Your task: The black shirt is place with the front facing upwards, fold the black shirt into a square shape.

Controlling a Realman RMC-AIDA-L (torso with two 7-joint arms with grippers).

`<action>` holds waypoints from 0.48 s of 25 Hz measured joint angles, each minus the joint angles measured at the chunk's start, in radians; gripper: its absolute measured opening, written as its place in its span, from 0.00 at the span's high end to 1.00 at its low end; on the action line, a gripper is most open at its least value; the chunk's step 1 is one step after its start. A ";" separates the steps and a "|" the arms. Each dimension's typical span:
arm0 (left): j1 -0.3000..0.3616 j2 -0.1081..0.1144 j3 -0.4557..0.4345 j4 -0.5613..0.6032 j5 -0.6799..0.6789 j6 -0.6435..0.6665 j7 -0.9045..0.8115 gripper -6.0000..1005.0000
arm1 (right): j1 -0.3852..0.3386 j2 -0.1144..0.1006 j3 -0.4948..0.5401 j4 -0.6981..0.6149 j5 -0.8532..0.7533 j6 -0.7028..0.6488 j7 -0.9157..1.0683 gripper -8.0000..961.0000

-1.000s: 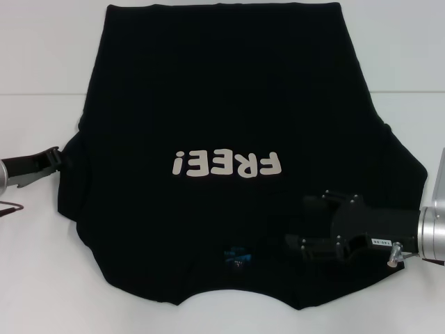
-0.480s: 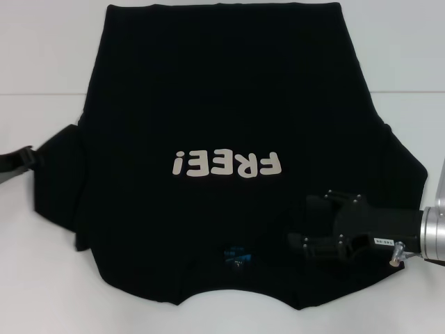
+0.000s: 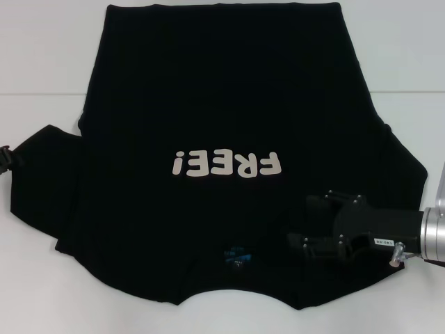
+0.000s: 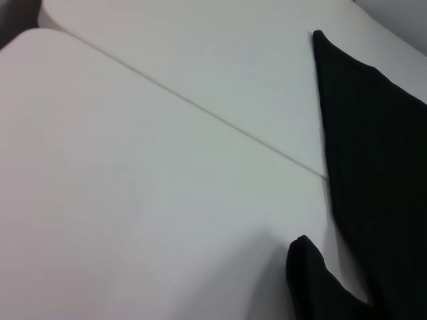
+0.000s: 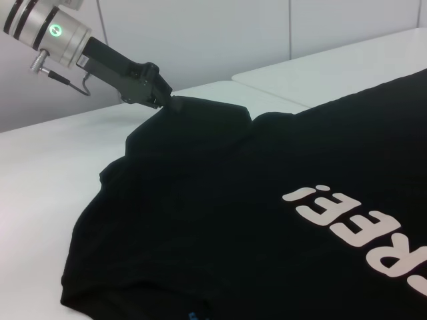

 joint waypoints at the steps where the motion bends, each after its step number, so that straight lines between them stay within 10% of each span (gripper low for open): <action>1: 0.001 0.000 0.000 0.003 0.000 0.000 0.000 0.97 | 0.000 0.000 0.000 0.000 0.000 0.000 0.000 0.03; 12: 0.005 0.001 -0.010 0.073 -0.002 0.055 -0.024 0.96 | 0.004 0.000 -0.006 0.001 0.000 0.000 0.001 0.03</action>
